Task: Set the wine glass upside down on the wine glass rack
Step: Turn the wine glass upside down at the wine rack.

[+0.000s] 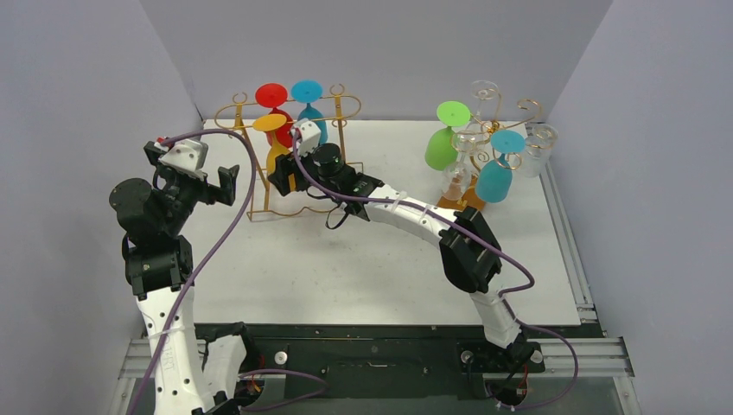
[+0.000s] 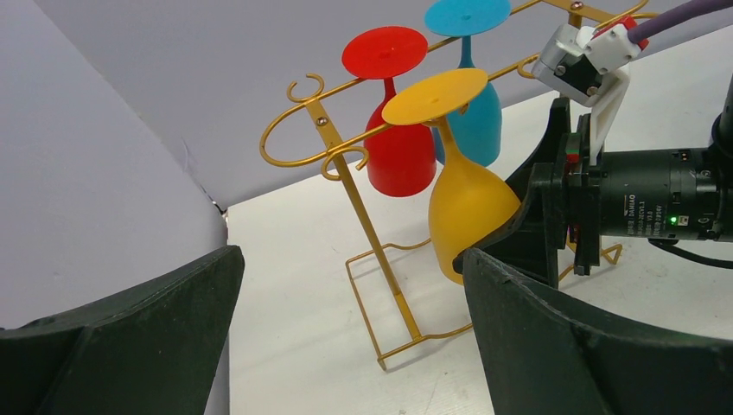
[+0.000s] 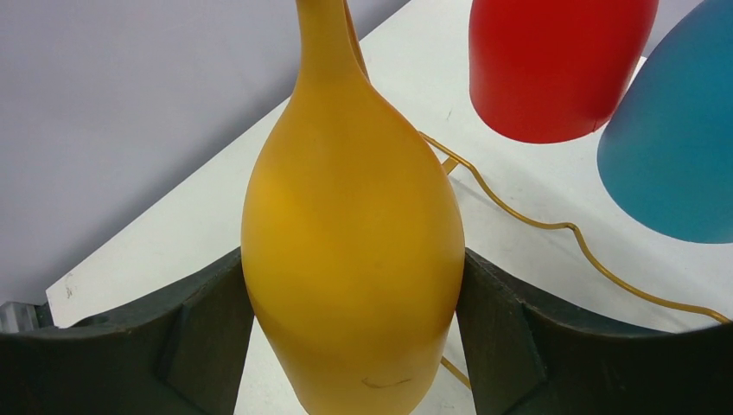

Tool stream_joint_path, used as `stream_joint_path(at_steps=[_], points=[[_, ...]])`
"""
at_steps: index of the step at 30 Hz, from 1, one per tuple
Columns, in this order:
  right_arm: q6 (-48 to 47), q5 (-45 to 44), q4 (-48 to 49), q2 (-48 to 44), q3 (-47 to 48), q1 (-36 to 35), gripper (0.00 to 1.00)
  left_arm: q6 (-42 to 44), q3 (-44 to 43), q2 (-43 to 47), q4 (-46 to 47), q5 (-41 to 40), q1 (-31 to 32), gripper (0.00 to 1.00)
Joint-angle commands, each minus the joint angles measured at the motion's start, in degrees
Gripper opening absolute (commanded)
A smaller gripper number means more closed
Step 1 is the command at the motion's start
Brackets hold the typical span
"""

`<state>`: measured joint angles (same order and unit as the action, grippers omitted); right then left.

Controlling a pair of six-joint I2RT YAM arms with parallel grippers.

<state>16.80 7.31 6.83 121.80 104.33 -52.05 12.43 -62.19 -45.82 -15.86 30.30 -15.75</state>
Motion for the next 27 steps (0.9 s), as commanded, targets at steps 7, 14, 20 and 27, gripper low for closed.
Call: stream_joint_path(at_steps=[7, 14, 20, 27], points=[[2.88, -0.94, 4.83, -1.18, -1.58, 0.86, 0.73, -1.44, -1.63, 0.21, 0.85, 0.73, -0.36, 0.96], [3.34, -1.36, 5.89, -2.08, -5.91, 0.21, 0.81, -2.61, -1.92, -2.14, 1.00, 1.66, -0.38, 0.96], [3.88, -1.60, 10.50, -3.24, -10.56, 0.27, 0.81, -2.35, -5.27, -9.83, 1.66, 1.64, 1.92, 0.96], [3.89, -2.67, 13.17, -3.70, -12.08, 0.37, 0.82, 0.22, -12.73, -19.63, 0.85, -4.71, 8.16, 1.00]])
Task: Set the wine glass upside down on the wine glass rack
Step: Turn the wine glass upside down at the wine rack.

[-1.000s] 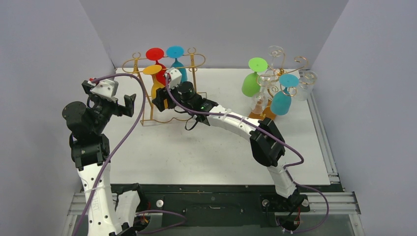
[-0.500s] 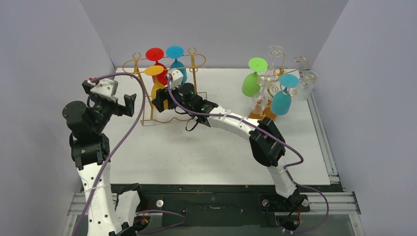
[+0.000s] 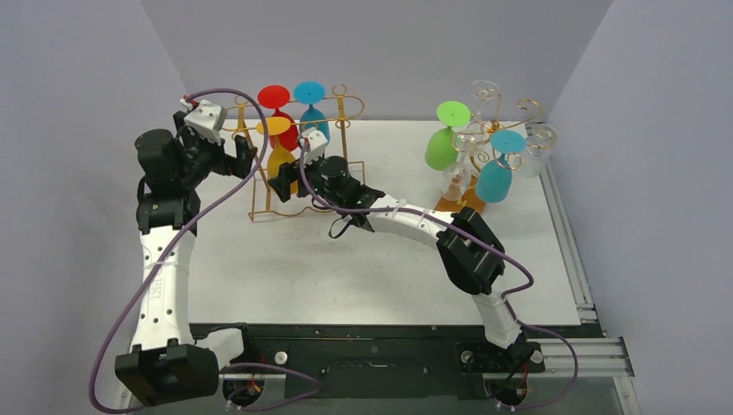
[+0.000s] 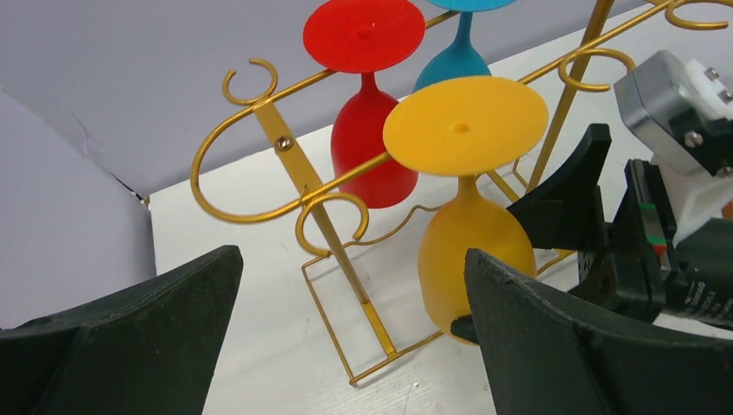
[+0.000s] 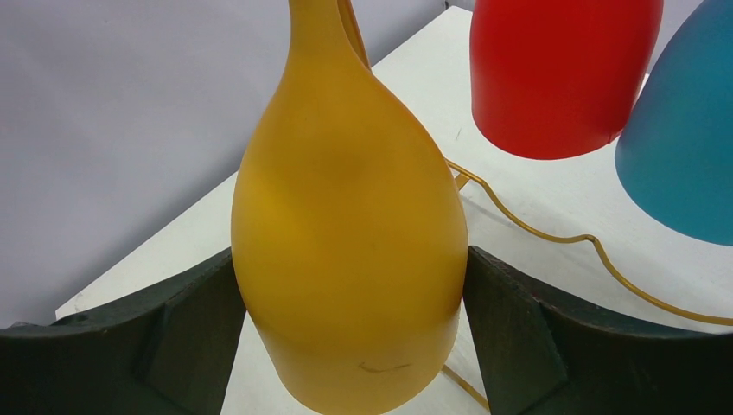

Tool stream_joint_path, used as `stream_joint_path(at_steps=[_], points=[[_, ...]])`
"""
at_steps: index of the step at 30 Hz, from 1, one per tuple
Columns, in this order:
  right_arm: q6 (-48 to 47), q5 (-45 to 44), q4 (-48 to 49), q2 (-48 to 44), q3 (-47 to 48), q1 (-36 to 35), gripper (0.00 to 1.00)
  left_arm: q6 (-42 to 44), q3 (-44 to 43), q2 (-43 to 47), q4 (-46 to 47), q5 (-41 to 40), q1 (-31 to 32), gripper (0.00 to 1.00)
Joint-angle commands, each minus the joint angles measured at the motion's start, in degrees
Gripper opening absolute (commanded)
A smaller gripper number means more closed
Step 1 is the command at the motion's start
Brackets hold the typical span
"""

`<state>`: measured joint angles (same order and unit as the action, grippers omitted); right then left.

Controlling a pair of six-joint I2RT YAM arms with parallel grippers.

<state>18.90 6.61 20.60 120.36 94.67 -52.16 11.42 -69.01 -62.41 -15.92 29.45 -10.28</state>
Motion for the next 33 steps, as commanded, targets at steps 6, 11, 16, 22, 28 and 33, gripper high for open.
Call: stream_joint_path(at_steps=[6, 11, 16, 22, 28, 33], points=[[2.05, -2.98, 7.03, -6.28, -12.31, 0.40, 0.82, 2.54, -6.98, -5.80, 0.92, -7.44, 3.43, 0.93], [1.66, -2.62, 10.51, -8.74, -17.81, 0.29, 0.82, 3.18, -5.76, -6.10, 0.97, -8.89, 3.50, 0.91], [1.06, -1.87, 10.13, -8.90, -18.72, -0.40, 0.82, 3.17, -5.21, -6.21, 1.42, -9.40, 3.78, 0.90], [0.60, -1.55, 9.34, -5.84, -17.11, -1.77, 0.82, 2.72, -5.33, -7.32, 0.98, -9.73, 3.99, 0.88], [1.04, -1.62, 13.20, -3.22, -18.43, -2.59, 0.82, 1.82, -5.68, -8.66, 1.80, -10.42, 4.03, 0.87], [2.06, -2.10, 18.79, -2.68, -22.85, -3.16, 0.82, 1.57, -6.21, -9.44, 2.24, -10.51, 3.99, 0.84]])
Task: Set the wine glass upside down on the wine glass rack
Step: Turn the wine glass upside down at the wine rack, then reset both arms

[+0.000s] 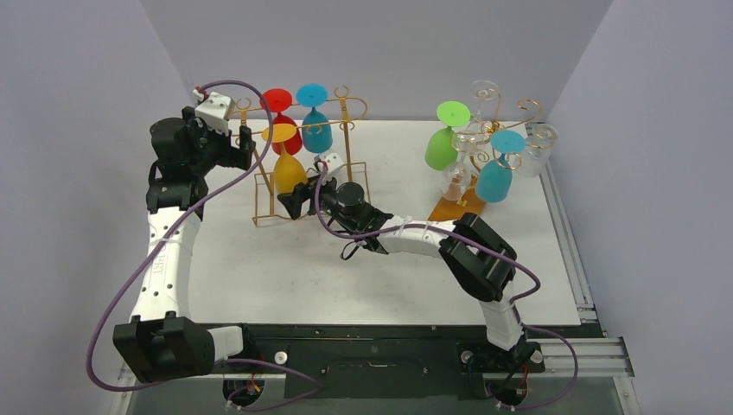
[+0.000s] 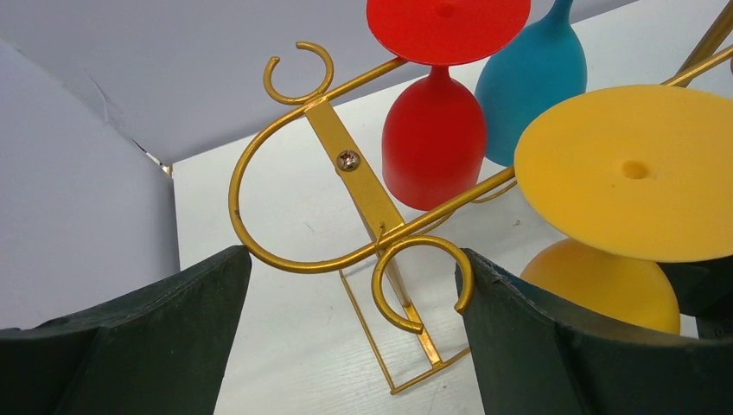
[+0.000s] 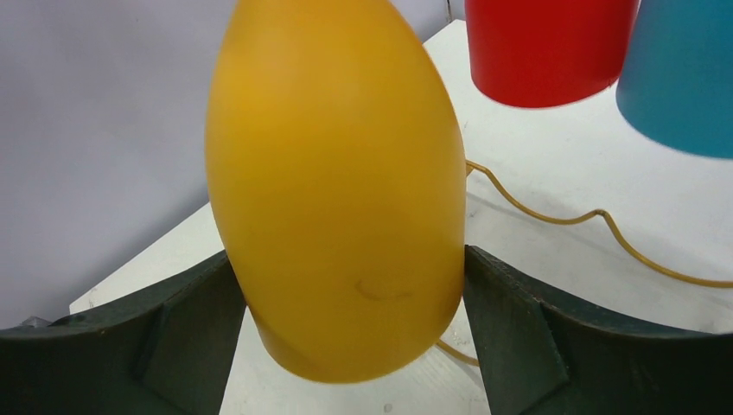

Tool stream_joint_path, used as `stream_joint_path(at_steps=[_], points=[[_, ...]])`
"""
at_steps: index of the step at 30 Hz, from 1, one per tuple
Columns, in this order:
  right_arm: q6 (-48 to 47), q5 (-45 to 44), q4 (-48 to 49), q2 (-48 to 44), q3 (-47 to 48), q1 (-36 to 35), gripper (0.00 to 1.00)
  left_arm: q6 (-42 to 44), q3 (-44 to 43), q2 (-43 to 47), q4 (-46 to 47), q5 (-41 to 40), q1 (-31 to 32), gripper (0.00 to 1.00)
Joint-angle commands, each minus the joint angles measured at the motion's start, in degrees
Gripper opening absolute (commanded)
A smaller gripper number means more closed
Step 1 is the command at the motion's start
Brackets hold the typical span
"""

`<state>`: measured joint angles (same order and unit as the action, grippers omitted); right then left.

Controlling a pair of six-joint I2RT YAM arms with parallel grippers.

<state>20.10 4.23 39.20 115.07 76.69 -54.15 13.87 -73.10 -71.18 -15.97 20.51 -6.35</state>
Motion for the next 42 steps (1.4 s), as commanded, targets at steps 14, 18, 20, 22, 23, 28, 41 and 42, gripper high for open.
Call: stream_joint_path(at_steps=[14, 18, 20, 22, 23, 28, 41, 42], points=[[-2.73, -5.30, 5.89, -7.35, -22.79, -4.43, 0.82, -2.42, -1.52, 2.78, 1.22, -1.00, -0.27, 0.97], [-4.49, -9.25, 3.52, -16.77, -30.49, -5.51, 0.83, -3.45, -2.36, 5.43, -2.59, 1.30, -1.55, 0.96], [-5.25, -11.73, -0.24, -22.17, -33.74, -5.45, 0.83, -3.09, -3.10, 6.77, -6.04, 2.41, -2.47, 0.96], [-5.79, -13.46, -4.85, -27.71, -36.19, -4.87, 0.83, -2.86, -3.63, 8.70, -9.55, 2.50, -3.24, 0.96], [-5.40, -14.75, -6.99, -30.50, -37.38, -4.30, 0.83, -2.76, -3.57, 9.35, -11.38, 2.67, -3.82, 0.96], [1.03, -18.14, -18.61, -45.43, -43.25, 2.24, 0.83, -1.89, 3.57, 16.80, -16.23, 5.57, -7.87, 0.96], [4.08, -54.85, -34.33, -81.03, -57.50, 21.31, 0.95, -8.43, 42.53, 32.52, 3.12, 5.75, -10.72, 0.96], [3.74, -58.13, -32.20, -80.96, -59.29, 22.89, 0.95, -8.71, 44.19, 32.44, 5.05, 5.91, -10.81, 0.96]])
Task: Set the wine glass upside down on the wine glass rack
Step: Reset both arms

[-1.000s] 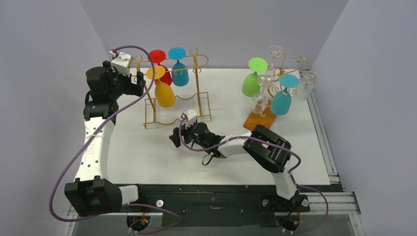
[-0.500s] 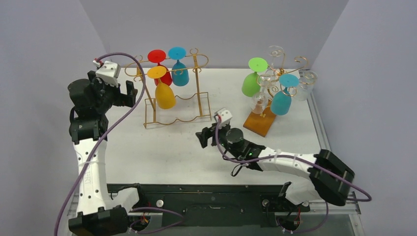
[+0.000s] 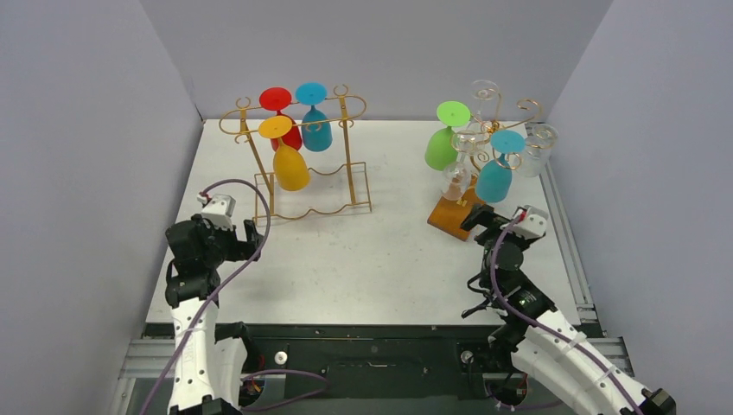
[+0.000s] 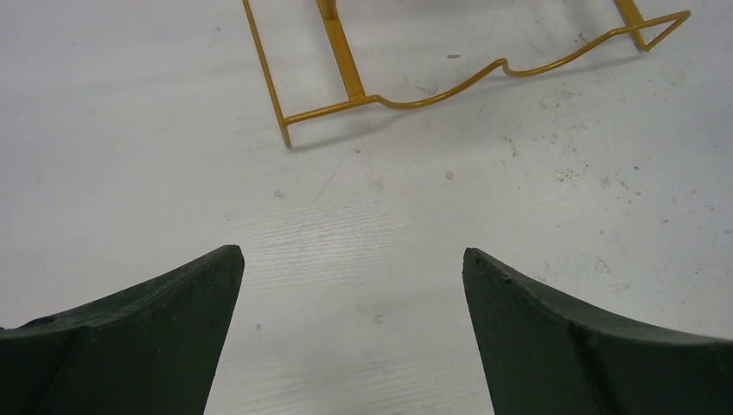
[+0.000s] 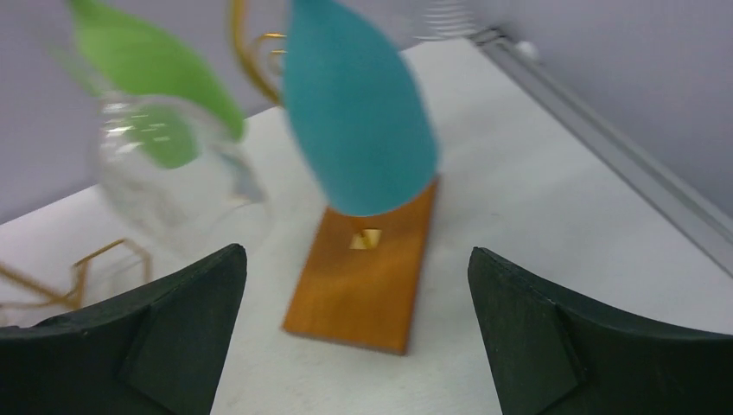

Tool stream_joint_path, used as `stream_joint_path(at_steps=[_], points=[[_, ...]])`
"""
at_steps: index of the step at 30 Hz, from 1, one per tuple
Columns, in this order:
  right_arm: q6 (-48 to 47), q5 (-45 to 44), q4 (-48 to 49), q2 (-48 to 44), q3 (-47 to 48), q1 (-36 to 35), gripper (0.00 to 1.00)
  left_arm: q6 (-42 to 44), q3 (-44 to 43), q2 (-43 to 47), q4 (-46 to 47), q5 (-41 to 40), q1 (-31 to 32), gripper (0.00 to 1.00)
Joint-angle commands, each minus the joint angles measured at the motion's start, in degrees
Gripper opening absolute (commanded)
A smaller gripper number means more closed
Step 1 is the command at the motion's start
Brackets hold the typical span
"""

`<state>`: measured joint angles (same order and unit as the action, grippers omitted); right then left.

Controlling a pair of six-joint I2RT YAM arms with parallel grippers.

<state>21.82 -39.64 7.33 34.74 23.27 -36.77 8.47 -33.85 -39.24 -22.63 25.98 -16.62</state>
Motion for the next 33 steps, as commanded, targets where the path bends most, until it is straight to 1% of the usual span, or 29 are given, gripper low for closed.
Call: stream_joint_path(at_steps=[1, 2, 3, 6, 8, 10, 13, 14, 16, 18, 20, 23, 25, 29, 32, 33], points=[[1.18, -16.78, 1.58, 0.12, -7.41, 7.15, 0.95, -3.73, 6.62, 0.49, 13.82, 0.61, -0.49, 0.96], [1.18, -18.52, 3.64, 1.44, -8.12, 9.14, 0.95, -4.26, 8.20, 0.48, 15.95, 0.76, -0.44, 0.96], [3.89, -19.15, 0.75, 2.95, -6.73, 11.77, 0.95, -4.71, 9.92, 0.23, 18.57, 0.82, -0.47, 0.96], [6.00, -12.48, -0.46, 9.39, -3.65, 21.52, 0.95, -5.74, 14.97, -1.26, 28.68, 1.42, -0.45, 0.96], [7.07, -10.87, 0.90, 12.23, -3.34, 27.74, 0.95, -7.15, 17.85, -2.88, 34.68, 2.20, -0.48, 0.96], [4.86, -7.50, 7.43, 12.74, -5.80, 31.20, 0.95, -9.53, 20.56, -4.74, 41.55, 2.65, -0.43, 0.96], [1.72, -3.38, 19.30, 14.12, -10.76, 34.08, 0.95, -12.56, 25.67, -8.81, 54.56, 3.44, -0.32, 0.96], [1.20, -2.69, 22.98, 15.41, -11.48, 34.84, 0.95, -13.06, 27.07, -10.49, 58.85, 3.68, -0.09, 0.96], [0.25, -0.05, 27.05, 18.33, -11.83, 36.19, 0.95, -13.67, 27.90, -14.77, 65.59, 3.42, 0.81, 0.96], [-1.94, 3.31, 32.59, 21.24, -12.24, 36.42, 0.95, -13.70, 26.09, -18.56, 66.27, 2.19, 1.50, 0.96], [-4.73, 6.82, 37.14, 24.04, -12.14, 36.42, 0.95, -14.50, 25.58, -23.60, 71.43, -0.36, 2.13, 0.96], [-6.69, 10.11, 43.28, 28.65, -12.08, 36.42, 0.95, -17.01, 26.02, -30.62, 84.86, -2.32, 2.64, 0.96], [-7.55, 11.18, 47.52, 31.75, -12.44, 36.42, 0.95, -18.23, 25.70, -34.86, 89.98, -4.08, 3.47, 0.96], [-8.87, 11.72, 56.68, 37.25, -14.59, 35.92, 0.95, -17.23, 26.81, -43.06, 100.68, -7.52, 6.17, 0.96], [-10.37, 9.38, 70.17, 43.61, -18.96, 34.07, 0.95, -14.65, 27.62, -46.72, 104.73, -13.94, 10.38, 0.96], [-11.76, 8.49, 74.11, 44.76, -19.45, 33.10, 0.95, -14.55, 26.56, -46.88, 103.34, -14.56, 10.76, 0.96]])
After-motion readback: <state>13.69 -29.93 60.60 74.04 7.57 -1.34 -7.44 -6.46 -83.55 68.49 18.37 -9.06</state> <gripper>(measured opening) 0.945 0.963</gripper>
